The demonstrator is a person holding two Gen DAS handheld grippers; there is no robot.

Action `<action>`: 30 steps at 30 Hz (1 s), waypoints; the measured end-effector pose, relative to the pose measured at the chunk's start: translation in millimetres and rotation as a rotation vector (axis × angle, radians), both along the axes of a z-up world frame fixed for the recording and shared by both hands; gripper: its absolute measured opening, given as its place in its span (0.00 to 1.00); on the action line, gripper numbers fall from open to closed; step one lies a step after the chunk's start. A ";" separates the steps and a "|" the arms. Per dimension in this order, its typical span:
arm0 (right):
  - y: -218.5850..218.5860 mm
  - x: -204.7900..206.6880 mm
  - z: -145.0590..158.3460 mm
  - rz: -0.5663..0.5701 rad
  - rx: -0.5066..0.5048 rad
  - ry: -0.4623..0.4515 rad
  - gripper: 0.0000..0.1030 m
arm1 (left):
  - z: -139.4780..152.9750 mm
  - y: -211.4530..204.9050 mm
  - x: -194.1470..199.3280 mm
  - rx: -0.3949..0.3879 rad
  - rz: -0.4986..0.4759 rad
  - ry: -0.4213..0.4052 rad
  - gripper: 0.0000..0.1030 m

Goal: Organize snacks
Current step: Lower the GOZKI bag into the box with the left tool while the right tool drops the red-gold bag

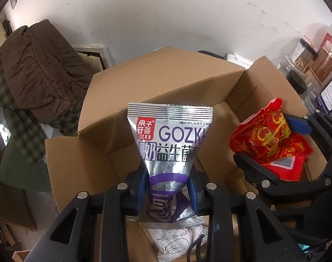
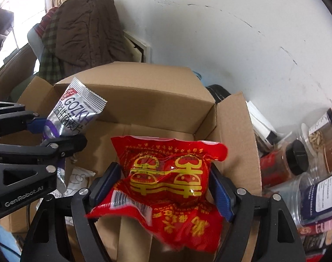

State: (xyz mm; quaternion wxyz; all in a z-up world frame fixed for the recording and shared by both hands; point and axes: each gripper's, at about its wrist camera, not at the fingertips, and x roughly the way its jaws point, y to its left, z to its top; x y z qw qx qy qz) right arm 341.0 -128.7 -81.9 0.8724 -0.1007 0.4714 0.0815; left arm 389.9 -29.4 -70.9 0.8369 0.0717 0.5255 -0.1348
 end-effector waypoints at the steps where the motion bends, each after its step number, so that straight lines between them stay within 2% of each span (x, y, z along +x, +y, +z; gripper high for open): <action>1: 0.4 -0.2 0.0 0.001 -0.001 0.001 0.77 | -0.4 0.7 0.3 0.008 0.003 0.001 0.31; 8: -2.4 -6.5 5.7 -0.009 -0.007 -0.009 0.79 | 3.7 1.4 -5.9 0.062 0.027 -0.030 0.32; 15: -5.5 -21.0 26.0 -0.026 -0.019 -0.051 0.79 | 29.9 -3.3 -20.8 0.085 0.017 -0.107 0.32; 16: -6.4 -24.4 30.9 -0.030 -0.019 -0.060 0.79 | 32.1 -3.1 -21.8 0.086 0.017 -0.112 0.37; 17: -6.9 -26.4 34.5 -0.033 -0.022 -0.066 0.79 | 35.7 -2.8 -23.6 0.084 0.019 -0.117 0.45; 19: -8.1 -31.8 44.5 -0.041 -0.024 -0.085 0.79 | 44.1 0.1 -28.3 0.067 0.021 -0.135 0.50; 25: -10.0 -52.7 76.7 -0.052 -0.016 -0.149 0.79 | 73.9 6.0 -45.6 0.018 0.028 -0.180 0.50; 30: -9.2 -73.6 104.7 -0.068 -0.004 -0.213 0.79 | 110.9 9.5 -69.7 -0.017 0.012 -0.256 0.50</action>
